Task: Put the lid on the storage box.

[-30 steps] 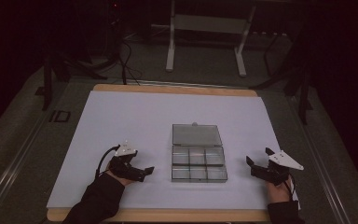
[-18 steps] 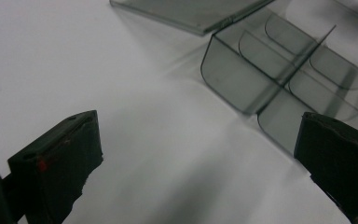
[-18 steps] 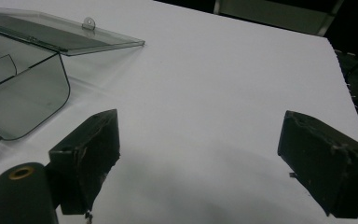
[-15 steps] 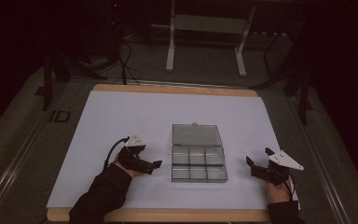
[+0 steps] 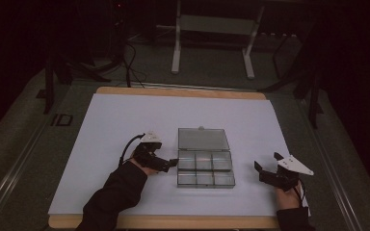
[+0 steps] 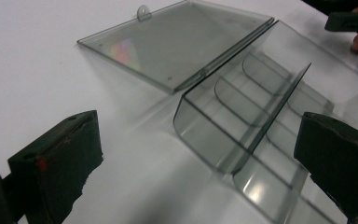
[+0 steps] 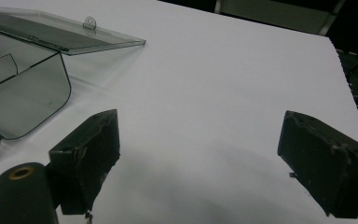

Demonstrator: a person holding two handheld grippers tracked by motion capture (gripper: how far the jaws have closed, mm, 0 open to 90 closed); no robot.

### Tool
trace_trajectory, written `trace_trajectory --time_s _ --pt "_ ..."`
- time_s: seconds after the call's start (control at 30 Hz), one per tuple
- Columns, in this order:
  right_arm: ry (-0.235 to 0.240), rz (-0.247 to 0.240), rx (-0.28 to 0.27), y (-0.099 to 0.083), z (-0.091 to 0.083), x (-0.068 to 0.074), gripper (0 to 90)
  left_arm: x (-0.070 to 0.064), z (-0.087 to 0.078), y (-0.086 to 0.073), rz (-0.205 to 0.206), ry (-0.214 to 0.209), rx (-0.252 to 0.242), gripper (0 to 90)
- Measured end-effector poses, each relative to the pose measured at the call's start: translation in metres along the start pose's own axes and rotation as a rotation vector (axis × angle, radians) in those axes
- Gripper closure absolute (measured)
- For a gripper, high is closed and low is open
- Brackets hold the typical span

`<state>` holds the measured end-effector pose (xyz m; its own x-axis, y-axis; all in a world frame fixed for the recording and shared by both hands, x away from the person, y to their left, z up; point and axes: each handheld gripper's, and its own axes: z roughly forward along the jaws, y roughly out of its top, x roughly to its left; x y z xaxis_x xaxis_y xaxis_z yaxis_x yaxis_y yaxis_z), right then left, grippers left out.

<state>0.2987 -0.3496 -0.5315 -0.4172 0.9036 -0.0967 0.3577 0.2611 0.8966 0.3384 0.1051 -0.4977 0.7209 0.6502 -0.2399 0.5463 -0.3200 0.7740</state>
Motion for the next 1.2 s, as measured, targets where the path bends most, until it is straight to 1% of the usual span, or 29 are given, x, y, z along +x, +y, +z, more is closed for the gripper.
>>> trace_trajectory --time_s 0.1,0.17,0.23,0.37,0.4,0.47,0.5,0.53,0.57,0.6,0.63,0.7,0.73,0.8,0.87,0.93,0.97,1.0,1.03,1.07,1.13,1.17,1.2 --pt "0.002 0.000 0.003 0.000 0.000 0.000 12.7 -0.001 0.004 0.004 0.003 0.001 0.005 2.1" --pt "0.002 -0.003 0.001 0.000 0.000 0.000 12.7 -0.002 0.008 0.009 -0.001 0.001 0.006 2.2" --pt "0.003 -0.002 0.002 0.000 0.001 0.000 12.7 -0.004 0.012 0.015 0.006 -0.006 0.004 2.2" --pt "0.003 -0.003 0.004 0.000 0.001 0.000 12.9 -0.005 0.018 0.025 0.000 0.004 -0.002 2.2" --pt "0.004 -0.004 0.004 0.000 0.001 0.000 13.0 -0.005 0.019 0.027 -0.003 0.016 -0.004 2.2" --pt "0.005 -0.004 0.002 0.000 0.001 0.000 13.2 -0.004 0.022 0.032 -0.024 0.014 -0.013 2.2" --pt "0.005 -0.004 0.002 0.000 0.001 0.000 13.2 -0.004 0.024 0.034 -0.030 0.023 -0.014 2.2" --pt "0.006 -0.005 0.003 0.000 0.001 0.000 13.2 -0.002 0.027 0.037 -0.037 0.021 -0.012 2.2" --pt "0.006 -0.005 0.003 0.000 0.001 0.000 13.2 -0.002 0.027 0.037 -0.037 0.021 -0.012 2.2" --pt "0.006 -0.005 0.003 0.000 0.001 0.000 13.2 0.000 0.031 0.040 -0.050 0.033 -0.006 2.2" --pt "0.006 -0.005 0.002 0.000 0.001 0.000 13.2 0.004 0.036 0.043 -0.071 0.025 -0.003 2.2" --pt "0.007 -0.004 0.002 0.000 0.001 0.000 13.2 0.008 0.042 0.046 -0.096 0.033 0.005 2.2" --pt "0.007 -0.004 0.002 0.000 0.001 0.000 13.2 0.008 0.042 0.046 -0.096 0.033 0.005 2.2" --pt "0.007 -0.006 0.001 0.000 0.000 0.000 13.2 0.012 0.048 0.051 -0.115 0.044 0.014 2.2" --pt "0.005 -0.008 0.002 0.000 0.000 0.000 13.3 0.015 0.051 0.053 -0.128 0.039 0.016 2.2" --pt "0.005 -0.008 0.003 0.000 0.000 0.001 13.3 0.015 0.051 0.053 -0.128 0.039 0.016 2.2" --pt "0.005 -0.009 0.004 0.000 0.000 0.001 13.3 0.021 0.059 0.057 -0.170 0.024 0.037 2.2" --pt "0.005 -0.009 0.005 0.000 0.000 0.001 13.3 0.021 0.061 0.058 -0.167 0.033 0.053 2.2" --pt "0.006 -0.010 0.005 0.000 0.000 0.001 13.4 0.021 0.064 0.058 -0.155 0.043 0.068 2.3" --pt "0.006 -0.012 0.004 0.000 0.000 0.001 13.4 0.021 0.066 0.058 -0.156 0.045 0.081 2.3" --pt "0.006 -0.012 0.004 0.000 0.000 0.001 13.4 0.021 0.066 0.058 -0.156 0.045 0.081 3.7" --pt "0.007 -0.012 0.004 0.000 0.001 0.001 13.4 0.023 0.069 0.057 -0.179 0.043 0.081 6.1" --pt "0.007 -0.013 0.004 0.000 0.001 0.001 13.4 0.024 0.069 0.056 -0.196 0.035 0.077 6.1"
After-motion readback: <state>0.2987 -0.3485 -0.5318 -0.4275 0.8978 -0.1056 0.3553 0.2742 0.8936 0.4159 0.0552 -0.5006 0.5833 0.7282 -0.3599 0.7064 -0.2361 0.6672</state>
